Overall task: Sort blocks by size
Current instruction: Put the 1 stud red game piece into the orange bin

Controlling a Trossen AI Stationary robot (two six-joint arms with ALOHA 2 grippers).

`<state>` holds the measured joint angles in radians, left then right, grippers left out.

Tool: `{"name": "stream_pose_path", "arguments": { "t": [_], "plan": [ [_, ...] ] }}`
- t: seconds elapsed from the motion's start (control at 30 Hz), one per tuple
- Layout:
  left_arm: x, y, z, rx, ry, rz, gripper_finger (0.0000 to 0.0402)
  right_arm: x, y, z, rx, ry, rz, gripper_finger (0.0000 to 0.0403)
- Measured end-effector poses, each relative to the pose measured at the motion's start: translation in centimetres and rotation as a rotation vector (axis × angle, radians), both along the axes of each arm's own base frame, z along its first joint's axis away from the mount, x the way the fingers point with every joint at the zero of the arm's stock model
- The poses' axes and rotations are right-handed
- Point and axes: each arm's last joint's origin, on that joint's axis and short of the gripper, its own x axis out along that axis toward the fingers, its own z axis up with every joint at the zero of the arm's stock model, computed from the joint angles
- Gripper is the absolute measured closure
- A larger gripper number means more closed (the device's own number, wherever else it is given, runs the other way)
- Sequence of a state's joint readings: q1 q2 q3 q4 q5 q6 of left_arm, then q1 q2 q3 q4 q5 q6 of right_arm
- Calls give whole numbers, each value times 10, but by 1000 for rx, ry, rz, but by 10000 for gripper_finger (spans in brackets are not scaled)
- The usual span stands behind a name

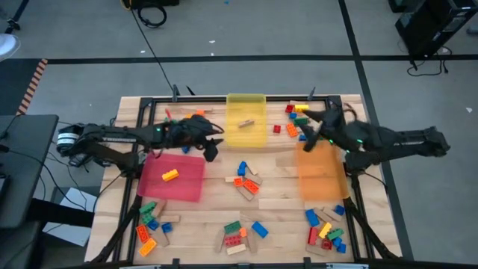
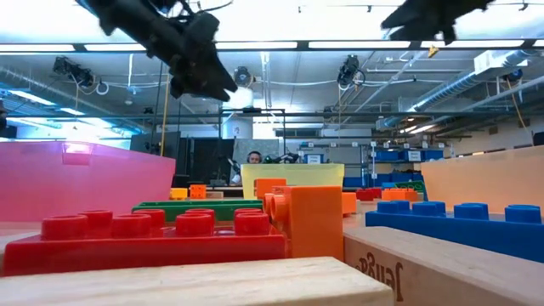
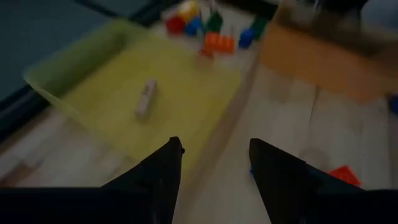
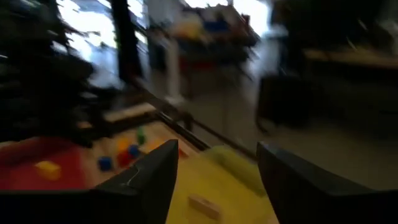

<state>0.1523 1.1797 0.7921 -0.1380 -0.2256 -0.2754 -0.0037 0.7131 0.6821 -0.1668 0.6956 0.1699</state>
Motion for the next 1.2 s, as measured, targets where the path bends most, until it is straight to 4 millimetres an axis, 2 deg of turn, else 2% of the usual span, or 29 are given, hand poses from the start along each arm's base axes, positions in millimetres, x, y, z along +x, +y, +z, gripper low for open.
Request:
{"name": "stream_pose_path", "arguments": {
  "t": [0.13,0.23,0.33,0.4,0.6,0.77,0.87,1.2],
  "plan": [
    [-21,1,6,19,-57,16,204,35,-26,19,170,166,-139,187],
    [-31,0,11,47,-79,5,204,56,-53,26,333,279,-155,200],
    [-37,-1,15,71,-90,-6,204,74,-81,22,502,387,-113,207],
    [-39,-1,17,74,-94,-7,204,84,-97,17,554,459,-39,208],
    [-41,-3,13,48,-52,-42,204,100,-130,-21,525,753,141,202],
    [-43,-4,7,18,4,-71,204,104,-142,-59,606,989,219,188],
    [-44,-5,6,7,14,-85,204,108,-145,-77,588,1108,309,175],
    [-43,-5,7,2,6,-83,204,132,-155,-117,420,1249,524,130]
  ]
}}
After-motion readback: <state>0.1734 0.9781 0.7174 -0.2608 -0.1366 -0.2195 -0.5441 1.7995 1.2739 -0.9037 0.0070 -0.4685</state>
